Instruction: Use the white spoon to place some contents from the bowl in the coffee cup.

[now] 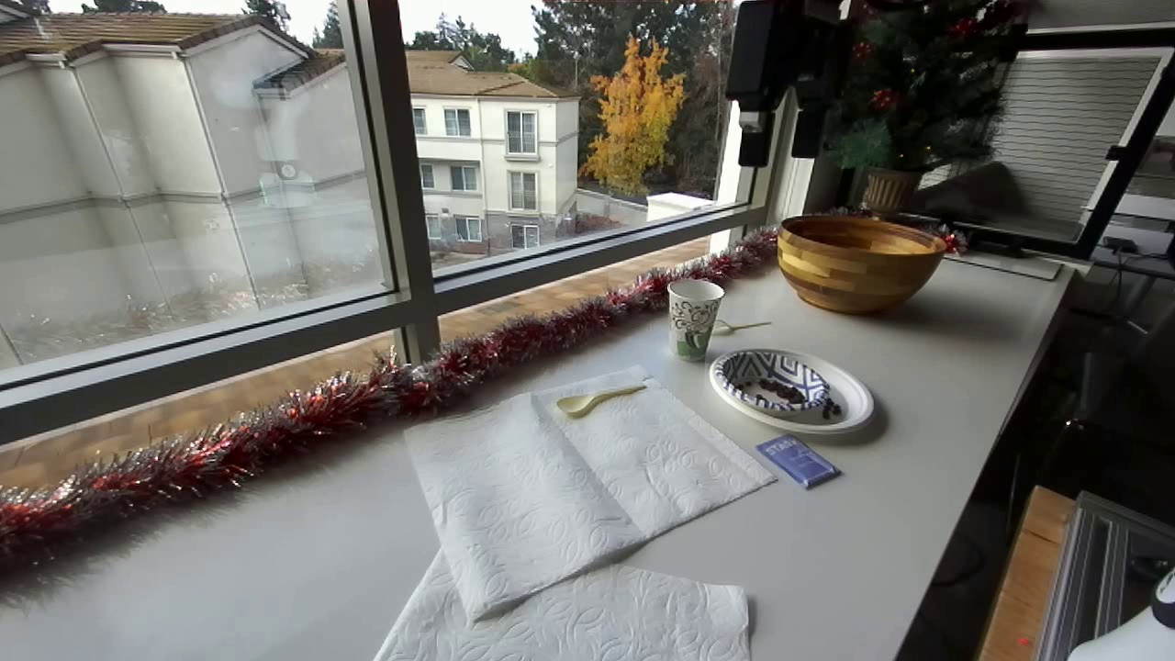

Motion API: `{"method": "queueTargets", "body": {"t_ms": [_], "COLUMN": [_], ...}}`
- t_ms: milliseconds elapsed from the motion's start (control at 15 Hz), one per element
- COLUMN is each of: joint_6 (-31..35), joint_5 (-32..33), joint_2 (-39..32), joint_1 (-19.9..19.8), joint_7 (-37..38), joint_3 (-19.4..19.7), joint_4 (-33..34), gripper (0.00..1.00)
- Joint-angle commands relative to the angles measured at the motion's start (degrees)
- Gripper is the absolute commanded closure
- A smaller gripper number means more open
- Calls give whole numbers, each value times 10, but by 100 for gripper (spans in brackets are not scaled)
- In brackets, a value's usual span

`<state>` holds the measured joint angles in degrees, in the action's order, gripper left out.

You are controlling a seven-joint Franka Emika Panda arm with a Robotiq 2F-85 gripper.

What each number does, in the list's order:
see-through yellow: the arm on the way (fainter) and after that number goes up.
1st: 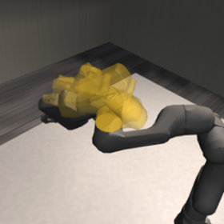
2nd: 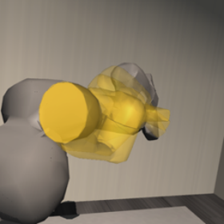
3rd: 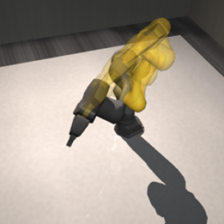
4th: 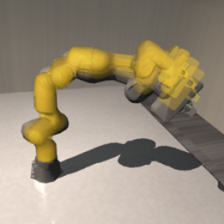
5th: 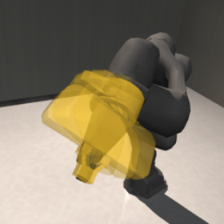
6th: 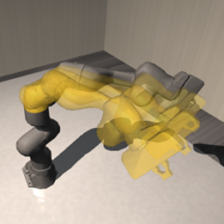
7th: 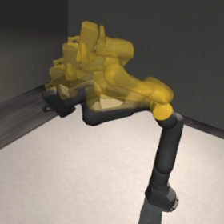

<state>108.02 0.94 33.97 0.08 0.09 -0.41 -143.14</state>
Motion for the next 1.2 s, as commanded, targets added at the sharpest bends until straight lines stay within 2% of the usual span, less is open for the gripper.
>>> {"method": "queueTargets", "body": {"t_ms": [0,200,667,1133], "joint_6": [-3,5,96,145], "joint_5": [-79,-140,-274,-425], "joint_2": [-75,-152,-340,-497], "joint_1": [8,5,-15,-35], "joint_7": [27,35,79,125], "joint_3": [17,27,44,39], "joint_4": [49,85,148,216], "gripper": [0,0,0,0]}}
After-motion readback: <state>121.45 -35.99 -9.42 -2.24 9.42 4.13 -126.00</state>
